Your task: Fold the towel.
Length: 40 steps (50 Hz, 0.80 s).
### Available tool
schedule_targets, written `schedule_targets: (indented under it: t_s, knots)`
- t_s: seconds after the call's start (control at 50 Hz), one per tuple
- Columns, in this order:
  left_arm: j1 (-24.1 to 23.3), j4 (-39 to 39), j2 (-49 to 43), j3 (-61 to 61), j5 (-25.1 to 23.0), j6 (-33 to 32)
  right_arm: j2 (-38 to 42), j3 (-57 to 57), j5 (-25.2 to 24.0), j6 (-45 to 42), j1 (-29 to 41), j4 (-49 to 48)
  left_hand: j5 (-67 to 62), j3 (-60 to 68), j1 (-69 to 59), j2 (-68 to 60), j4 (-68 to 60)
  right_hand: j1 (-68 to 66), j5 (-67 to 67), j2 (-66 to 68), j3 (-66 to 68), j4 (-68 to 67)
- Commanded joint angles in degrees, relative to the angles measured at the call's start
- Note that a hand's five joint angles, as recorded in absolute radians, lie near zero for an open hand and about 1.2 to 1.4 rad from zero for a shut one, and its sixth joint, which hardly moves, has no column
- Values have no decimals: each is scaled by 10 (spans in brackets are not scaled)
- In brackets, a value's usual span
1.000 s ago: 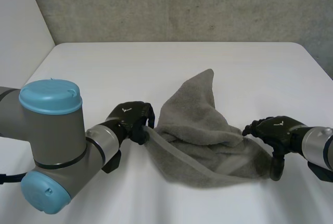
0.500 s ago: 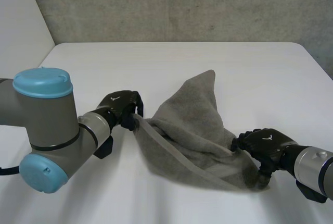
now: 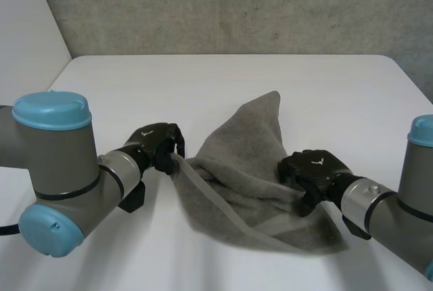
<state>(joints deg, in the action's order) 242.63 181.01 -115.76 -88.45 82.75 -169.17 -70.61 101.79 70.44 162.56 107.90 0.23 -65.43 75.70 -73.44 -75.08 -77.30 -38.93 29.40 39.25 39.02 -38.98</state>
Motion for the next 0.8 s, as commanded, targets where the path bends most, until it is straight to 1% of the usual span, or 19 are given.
schedule_targets:
  t_s: [0.02, 0.04, 0.06, 0.14, 0.24, 0.28, 0.3, 0.34, 0.4, 0.44, 0.48, 0.54, 0.58, 0.64, 0.68, 0.72, 0.76, 0.78, 0.8]
  knots:
    - [-1, -1, 1, -15, -2, -1, 42, -26, -1, 30, 11, -31, -46, 43, -66, -49, -27, -329, 325, 326, 328, -329]
    - [-1, -1, 1, -17, -2, -1, 43, -26, -1, 30, 11, -31, -46, 43, -66, -49, -27, -331, 326, 327, 330, -330]
    - [-1, -1, 1, -17, -2, -1, 50, -33, -2, 34, 12, -30, -46, 43, -66, -49, -27, -410, 405, 407, 409, -409]
    - [3, -13, 17, -20, -4, -3, 55, -50, 1, 33, 12, -25, -46, 43, -66, -49, -27, -411, 406, 408, 410, -410]
    - [24, -42, 63, -26, -10, -3, 20, -73, -4, 30, 5, 15, -46, 43, -66, -49, -27, -411, 406, 408, 410, -410]
    - [31, -52, 78, -28, -14, -3, -32, -110, -9, 22, 4, 92, -46, 43, -66, -49, -27, -411, 406, 408, 410, -410]
    - [36, -64, 96, -28, -22, -5, -32, -110, -9, 22, 4, 93, -46, 43, -66, -49, -27, -411, 406, 408, 410, -410]
    - [39, -76, 112, -28, -38, -8, -60, -156, -18, -4, 4, 206, -46, 43, -66, -49, -27, -411, 406, 408, 410, -410]
    - [44, -101, 126, -24, -73, -10, -62, -175, -25, -34, 1, 254, -46, 43, -66, -49, -27, -411, 406, 408, 410, -410]
    - [48, -112, 126, -19, -88, -10, -53, -199, -43, -114, -1, 327, -46, 43, -66, -49, -27, -411, 406, 408, 410, -410]
    - [55, -122, 126, -15, -99, -10, -40, -206, -39, -150, -1, 342, -46, 43, -66, -49, -27, -411, 406, 408, 410, -410]
    - [67, -131, 106, 1, -107, -11, 6, -230, -22, -192, 6, 348, -46, 43, -66, -49, -27, -411, 406, 408, 410, -410]
    - [68, -131, 48, 35, -105, -14, 33, -252, -9, -195, 8, 347, -46, 43, -66, -49, -27, -411, 406, 408, 410, -410]
    - [68, -133, 18, 63, -103, -23, 77, -306, 8, -193, 20, 336, -46, 43, -66, -49, -27, -411, 406, 408, 410, -410]
    - [67, -134, -33, 141, -97, -50, 98, -346, 18, -189, 33, 319, -46, 43, -66, -49, -27, -411, 406, 408, 410, -410]
    - [67, -134, -51, 185, -96, -60, 117, -390, 25, -177, 45, 293, -46, 43, -66, -49, -27, -411, 406, 408, 410, -410]
    - [64, -133, -61, 239, -95, -64, 134, -484, 47, -121, 64, 224, -46, 43, -66, -49, -27, -411, 406, 408, 410, -410]
    - [58, -131, -66, 298, -91, -64, 134, -484, 47, -121, 64, 224, -46, 43, -66, -49, -27, -411, 406, 408, 410, -410]
    - [58, -131, -66, 298, -91, -64, 130, -531, 63, -84, 65, 182, -46, 43, -66, -49, -27, -411, 406, 408, 410, -410]
